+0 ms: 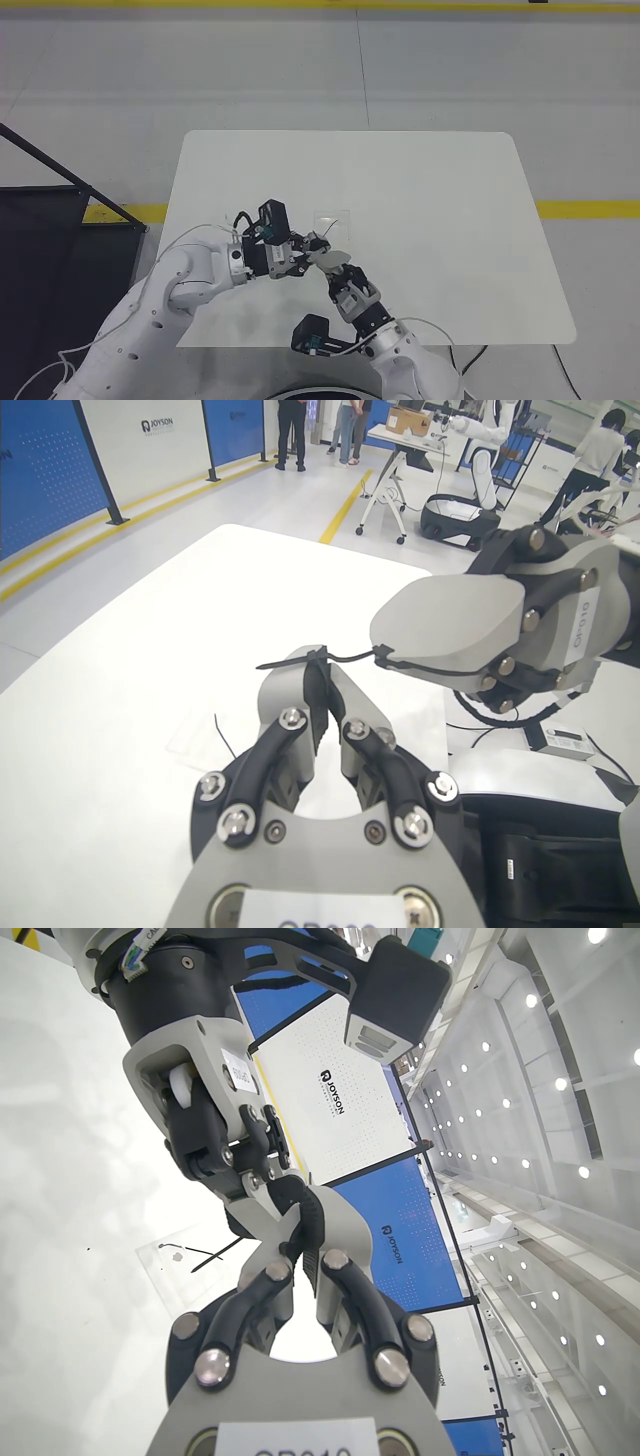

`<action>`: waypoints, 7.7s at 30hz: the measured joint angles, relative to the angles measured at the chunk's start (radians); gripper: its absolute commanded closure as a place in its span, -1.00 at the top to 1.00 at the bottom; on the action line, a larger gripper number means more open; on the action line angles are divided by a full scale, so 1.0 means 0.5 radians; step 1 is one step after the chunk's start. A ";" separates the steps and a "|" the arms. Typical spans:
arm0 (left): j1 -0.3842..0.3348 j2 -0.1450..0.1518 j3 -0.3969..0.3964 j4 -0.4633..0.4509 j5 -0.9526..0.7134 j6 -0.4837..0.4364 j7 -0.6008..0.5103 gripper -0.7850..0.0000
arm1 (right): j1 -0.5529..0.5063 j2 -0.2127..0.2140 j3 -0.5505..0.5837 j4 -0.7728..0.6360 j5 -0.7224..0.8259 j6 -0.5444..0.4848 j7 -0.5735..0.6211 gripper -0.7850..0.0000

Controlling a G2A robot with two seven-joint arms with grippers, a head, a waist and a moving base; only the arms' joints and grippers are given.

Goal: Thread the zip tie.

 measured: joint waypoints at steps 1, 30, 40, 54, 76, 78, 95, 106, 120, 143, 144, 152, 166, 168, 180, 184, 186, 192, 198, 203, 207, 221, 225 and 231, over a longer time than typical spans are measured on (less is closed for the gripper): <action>-0.002 -0.001 -0.001 0.003 -0.015 0.002 -0.003 -1.00 | -0.001 0.000 0.000 -0.001 -0.001 -0.002 0.000 -0.27; -0.073 -0.018 -0.043 0.233 -0.662 -0.094 -0.074 -1.00 | -0.143 0.031 0.499 -0.027 1.206 -0.269 -0.008 1.00; -0.056 -0.019 -0.040 0.211 -0.641 -0.067 -0.068 -1.00 | -0.046 0.018 0.379 0.071 1.171 -0.304 0.059 1.00; -0.014 -0.041 -0.045 0.185 -0.568 0.060 0.025 -1.00 | 0.088 -0.040 0.137 0.253 1.296 0.034 0.106 0.11; -0.023 -0.063 -0.046 0.199 -0.538 0.061 0.001 -1.00 | 0.262 -0.144 -0.160 0.424 1.171 0.477 0.237 -0.31; -0.022 -0.065 -0.048 0.201 -0.535 0.056 0.003 -1.00 | 0.267 -0.150 -0.166 0.430 1.165 0.501 0.239 -0.36; -0.004 -0.076 -0.067 0.212 -0.517 0.033 0.020 -1.00 | 0.262 -0.176 -0.159 0.442 1.133 0.528 0.232 -1.00; -0.001 -0.082 -0.076 0.222 -0.554 0.029 -0.002 0.84 | 0.244 -0.187 -0.117 0.412 1.197 0.501 0.232 -1.00; 0.043 -0.072 -0.140 0.281 -0.598 -0.038 -0.058 1.00 | 0.214 -0.177 0.064 0.359 1.487 0.313 0.189 -1.00; -0.071 0.005 -0.036 0.599 -2.023 -0.355 -0.781 1.00 | 0.077 -0.079 0.356 0.292 1.246 -0.187 -0.184 -1.00; -0.071 0.005 -0.036 0.598 -2.025 -0.354 -0.783 1.00 | 0.077 -0.079 0.356 0.292 1.246 -0.187 -0.184 -1.00; -0.076 -0.004 0.041 0.528 -2.297 -0.190 -0.871 1.00 | 0.067 -0.067 0.306 0.329 0.999 -0.083 -0.300 -1.00; -0.249 -0.006 0.134 0.688 -3.045 0.079 -1.637 -0.07 | -0.007 -0.045 0.314 0.349 0.824 0.083 -0.458 -1.00; -0.260 -0.011 0.134 0.709 -3.078 0.072 -1.679 -0.15 | -0.005 -0.043 0.313 0.346 0.818 0.070 -0.446 -1.00; -0.295 -0.036 0.167 0.732 -3.078 0.098 -1.711 -0.38 | 0.000 -0.037 0.287 0.327 0.781 0.054 -0.388 -1.00; -0.304 -0.044 0.173 0.751 -3.061 0.090 -1.702 -0.42 | 0.002 -0.035 0.282 0.322 0.776 0.046 -0.376 -1.00; -0.307 -0.047 0.174 0.757 -3.048 0.086 -1.699 -0.48 | 0.002 -0.034 0.277 0.319 0.768 0.043 -0.371 -1.00; -0.310 -0.055 0.170 0.765 -3.021 0.075 -1.688 -1.00 | 0.004 -0.030 0.271 0.312 0.754 0.033 -0.363 -1.00; -0.311 -0.063 0.166 0.771 -2.997 0.070 -1.683 -1.00 | 0.005 -0.026 0.269 0.306 0.742 0.024 -0.356 -1.00; -0.310 -0.067 0.162 0.768 -2.985 0.070 -1.683 -1.00 | 0.001 -0.023 0.276 0.302 0.755 0.036 -0.356 -1.00; -0.308 -0.069 0.162 0.757 -2.978 0.079 -1.691 -1.00 | -0.011 -0.025 0.287 0.291 0.782 0.102 -0.326 -1.00; -0.303 -0.062 0.169 0.725 -3.013 0.113 -1.726 -1.00 | -0.065 -0.034 0.326 0.270 0.926 0.335 -0.313 -1.00; -0.305 -0.059 0.175 0.725 -3.014 0.118 -1.731 -1.00 | -0.081 -0.034 0.344 0.264 0.965 0.371 -0.332 -1.00; -0.317 -0.060 0.204 0.741 -3.011 0.139 -1.752 -1.00 | -0.112 -0.035 0.376 0.256 1.071 0.433 -0.384 -1.00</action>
